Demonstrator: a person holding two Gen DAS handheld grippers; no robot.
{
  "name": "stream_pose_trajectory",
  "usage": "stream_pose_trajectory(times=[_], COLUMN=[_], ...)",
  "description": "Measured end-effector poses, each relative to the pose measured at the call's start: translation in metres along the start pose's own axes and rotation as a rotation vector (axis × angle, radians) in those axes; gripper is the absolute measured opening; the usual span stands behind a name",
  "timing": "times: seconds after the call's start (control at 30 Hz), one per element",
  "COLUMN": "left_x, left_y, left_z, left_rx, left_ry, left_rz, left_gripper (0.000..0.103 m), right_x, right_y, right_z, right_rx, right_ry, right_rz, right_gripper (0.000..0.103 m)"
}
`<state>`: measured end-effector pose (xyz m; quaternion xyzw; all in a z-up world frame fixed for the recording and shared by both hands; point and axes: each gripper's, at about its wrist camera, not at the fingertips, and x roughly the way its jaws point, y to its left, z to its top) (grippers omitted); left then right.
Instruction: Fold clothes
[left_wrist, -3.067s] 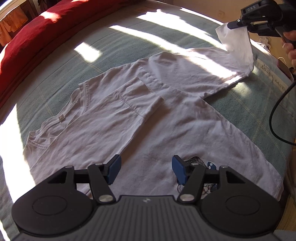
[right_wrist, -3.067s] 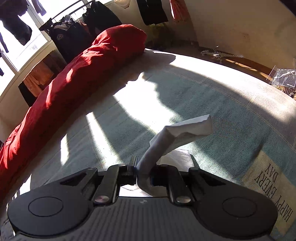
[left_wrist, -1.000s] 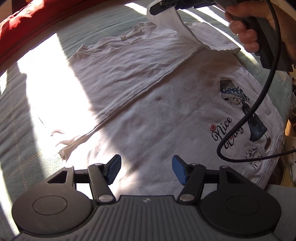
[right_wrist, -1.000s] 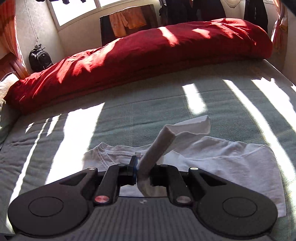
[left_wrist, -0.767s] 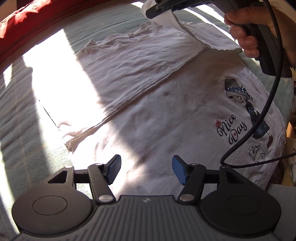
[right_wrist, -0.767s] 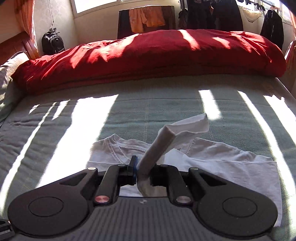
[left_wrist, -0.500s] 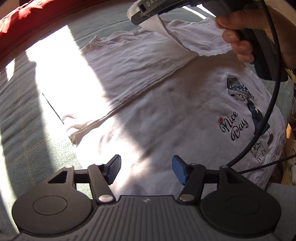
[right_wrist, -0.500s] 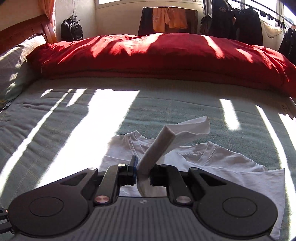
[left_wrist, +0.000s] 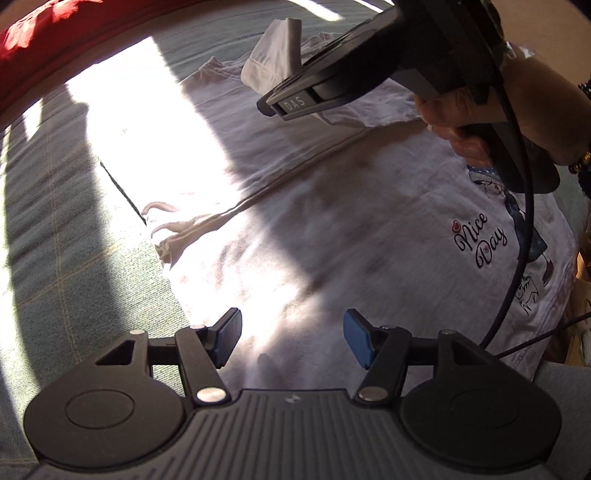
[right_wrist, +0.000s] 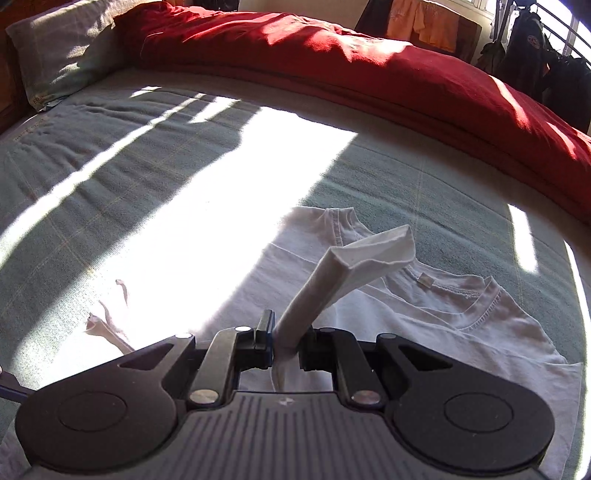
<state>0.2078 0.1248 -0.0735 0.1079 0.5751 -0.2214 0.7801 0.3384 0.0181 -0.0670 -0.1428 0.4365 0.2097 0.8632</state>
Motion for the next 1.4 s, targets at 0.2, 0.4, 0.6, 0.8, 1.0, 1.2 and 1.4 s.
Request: stream_pose_trajectory(times=[0.2,0.4,0.6,0.8,1.0,1.2,1.4], left_x=[0.001,0.002,0.003,0.002,-0.002,-0.003,-0.005], left_y=[0.002,0.003,0.001,-0.001,-0.006,-0.017,-0.031], left_z=[-0.004,-0.006,-0.007,-0.007,-0.005,0.001,0.019], left_rx=[-0.011,-0.020,-0.022,-0.014,0.014,0.054,0.064], left_ry=[0.003,0.009,0.015,0.021,0.036,0.068,0.066], left_rz=[0.002,0.004,0.006,0.011,0.026,0.039,0.062], left_gripper=[0.062,0.062,0.062,0.062,0.062,0.062,0.062], right_x=[0.009,0.017,0.019,0.005,-0.015,-0.047,-0.080], right_y=[0.009,0.018,0.027,0.025,0.001,-0.045,-0.114], right_z=[0.000,0.000,-0.002,-0.001,-0.002,-0.021,-0.051], right_rx=[-0.042,-0.087,-0.130,-0.095,-0.036,0.031,0.134], right_ry=[0.009,0.022,0.032,0.015,-0.003,-0.013,-0.028], right_rz=[-0.026,-0.048,-0.031,0.062,0.098,0.096,-0.031], right_gripper=[0.014,0.015,0.032,0.043,0.045,0.045,0.029])
